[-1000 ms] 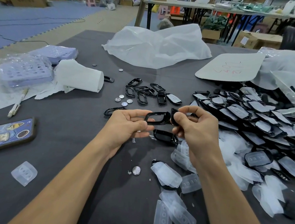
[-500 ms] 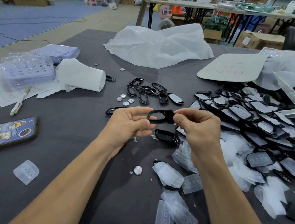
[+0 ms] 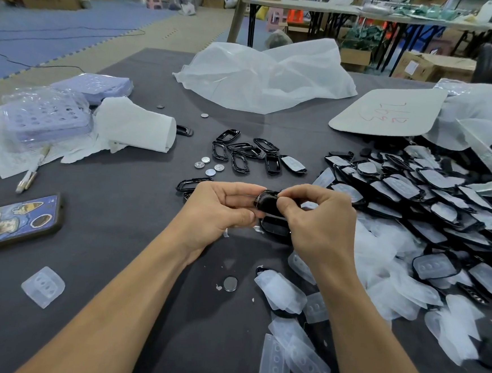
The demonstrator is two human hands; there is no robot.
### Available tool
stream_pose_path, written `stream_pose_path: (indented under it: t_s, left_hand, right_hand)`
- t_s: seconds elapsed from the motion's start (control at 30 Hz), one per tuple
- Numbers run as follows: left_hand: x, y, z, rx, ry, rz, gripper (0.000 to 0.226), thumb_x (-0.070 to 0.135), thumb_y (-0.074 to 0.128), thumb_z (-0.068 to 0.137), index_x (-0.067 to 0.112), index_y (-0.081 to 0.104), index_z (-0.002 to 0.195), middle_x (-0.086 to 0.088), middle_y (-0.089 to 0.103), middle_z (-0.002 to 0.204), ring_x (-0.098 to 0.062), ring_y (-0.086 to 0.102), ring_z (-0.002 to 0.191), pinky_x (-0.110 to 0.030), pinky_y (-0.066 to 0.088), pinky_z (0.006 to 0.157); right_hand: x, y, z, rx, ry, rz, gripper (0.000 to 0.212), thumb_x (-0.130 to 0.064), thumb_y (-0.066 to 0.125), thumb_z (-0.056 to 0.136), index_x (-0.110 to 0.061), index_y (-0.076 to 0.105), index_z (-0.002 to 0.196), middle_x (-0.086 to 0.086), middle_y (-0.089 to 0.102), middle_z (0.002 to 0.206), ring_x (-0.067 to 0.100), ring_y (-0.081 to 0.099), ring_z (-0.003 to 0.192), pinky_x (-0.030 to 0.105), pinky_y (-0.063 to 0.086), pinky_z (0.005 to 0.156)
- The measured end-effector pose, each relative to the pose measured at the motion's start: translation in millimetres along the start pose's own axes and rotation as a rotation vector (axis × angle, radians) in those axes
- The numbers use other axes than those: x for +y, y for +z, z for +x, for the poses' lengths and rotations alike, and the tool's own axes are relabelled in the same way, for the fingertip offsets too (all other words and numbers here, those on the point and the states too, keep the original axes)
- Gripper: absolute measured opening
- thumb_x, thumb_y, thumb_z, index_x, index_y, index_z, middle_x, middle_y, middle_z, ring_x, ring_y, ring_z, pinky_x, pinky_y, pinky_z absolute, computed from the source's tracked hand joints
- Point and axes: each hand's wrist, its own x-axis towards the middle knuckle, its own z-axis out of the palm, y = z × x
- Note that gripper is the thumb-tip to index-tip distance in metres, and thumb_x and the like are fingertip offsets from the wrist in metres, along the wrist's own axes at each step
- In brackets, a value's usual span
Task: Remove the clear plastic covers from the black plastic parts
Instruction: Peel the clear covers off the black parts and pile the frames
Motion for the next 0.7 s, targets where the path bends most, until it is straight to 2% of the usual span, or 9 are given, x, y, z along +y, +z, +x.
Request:
stream_pose_path:
  t_s: [0.17, 0.3, 0.43, 0.57, 0.63, 0.7]
  left_hand:
    - [3, 2, -4, 0.017, 0.027, 0.015, 0.038, -0.018, 0.069, 0.084, 0.015, 0.081, 0.100, -0.013, 0.081, 0.096, -0.017, 0.077, 0.084, -0.023, 0.060, 0.072]
    - [5, 9, -5, 0.077, 0.006, -0.001, 0.031, -0.008, 0.073, 0.086, 0.021, 0.084, 0.086, -0.010, 0.081, 0.088, -0.013, 0.077, 0.077, -0.020, 0.058, 0.066]
    - [3, 15, -4, 0.237, 0.005, -0.016, 0.021, -0.005, 0.075, 0.086, 0.013, 0.082, 0.079, -0.012, 0.078, 0.077, -0.015, 0.073, 0.061, -0.019, 0.055, 0.057]
    - [6, 17, -5, 0.318, 0.021, -0.012, 0.017, -0.008, 0.076, 0.084, 0.008, 0.080, 0.079, -0.011, 0.076, 0.069, -0.013, 0.068, 0.052, -0.019, 0.054, 0.052]
    - [6, 18, -5, 0.343, 0.049, -0.026, 0.021, -0.010, 0.075, 0.083, 0.009, 0.080, 0.075, -0.012, 0.075, 0.066, -0.014, 0.066, 0.049, -0.020, 0.054, 0.052]
    - [7, 21, -6, 0.343, 0.086, -0.052, 0.028, -0.014, 0.074, 0.082, 0.010, 0.081, 0.070, -0.012, 0.074, 0.064, -0.014, 0.062, 0.047, -0.021, 0.053, 0.052]
  right_hand:
    - [-4, 1, -1, 0.037, 0.011, 0.007, 0.018, -0.019, 0.081, 0.081, -0.032, 0.078, 0.069, -0.022, 0.070, 0.067, 0.001, 0.067, 0.070, 0.011, 0.050, 0.062]
    - [-5, 3, -4, 0.046, 0.027, 0.019, 0.015, -0.019, 0.085, 0.078, -0.031, 0.079, 0.070, -0.021, 0.071, 0.067, 0.003, 0.069, 0.068, 0.024, 0.058, 0.067]
    - [-8, 9, -9, 0.086, -0.039, -0.008, 0.012, -0.020, 0.087, 0.076, -0.029, 0.080, 0.073, -0.021, 0.071, 0.067, -0.001, 0.068, 0.068, 0.021, 0.057, 0.067]
    - [-8, 14, -12, 0.113, -0.078, 0.011, 0.012, -0.020, 0.088, 0.076, -0.028, 0.079, 0.075, -0.026, 0.070, 0.070, -0.004, 0.067, 0.067, 0.015, 0.053, 0.064]
    - [-8, 15, -11, 0.105, -0.048, 0.053, 0.014, -0.019, 0.088, 0.077, -0.029, 0.078, 0.075, -0.026, 0.071, 0.070, -0.002, 0.068, 0.066, 0.019, 0.056, 0.064]
    - [-6, 15, -8, 0.061, 0.050, 0.156, 0.014, -0.017, 0.087, 0.076, -0.028, 0.079, 0.075, -0.017, 0.074, 0.070, 0.005, 0.071, 0.067, 0.030, 0.061, 0.068]
